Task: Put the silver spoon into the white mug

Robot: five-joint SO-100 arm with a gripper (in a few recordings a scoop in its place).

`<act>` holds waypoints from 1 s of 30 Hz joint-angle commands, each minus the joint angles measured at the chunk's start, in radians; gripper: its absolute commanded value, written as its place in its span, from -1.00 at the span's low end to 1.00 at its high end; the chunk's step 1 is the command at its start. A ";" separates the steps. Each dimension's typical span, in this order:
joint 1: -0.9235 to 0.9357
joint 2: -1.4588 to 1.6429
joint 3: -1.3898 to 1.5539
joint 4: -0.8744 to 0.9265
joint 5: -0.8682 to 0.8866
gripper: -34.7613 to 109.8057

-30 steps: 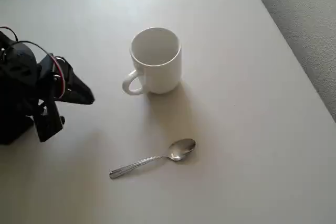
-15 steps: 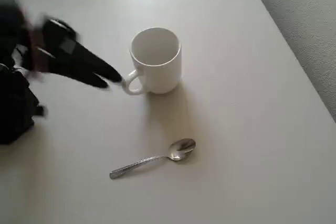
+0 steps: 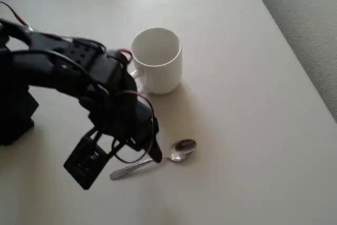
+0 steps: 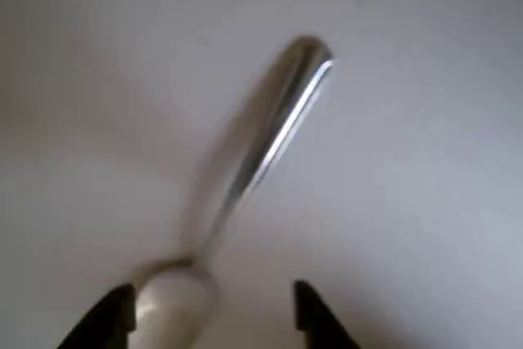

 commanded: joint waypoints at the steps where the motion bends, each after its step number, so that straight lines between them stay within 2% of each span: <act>1: 0.015 -0.009 -0.072 -0.012 0.018 -0.19; 30: 0.023 -0.319 -0.396 -0.002 0.015 -0.21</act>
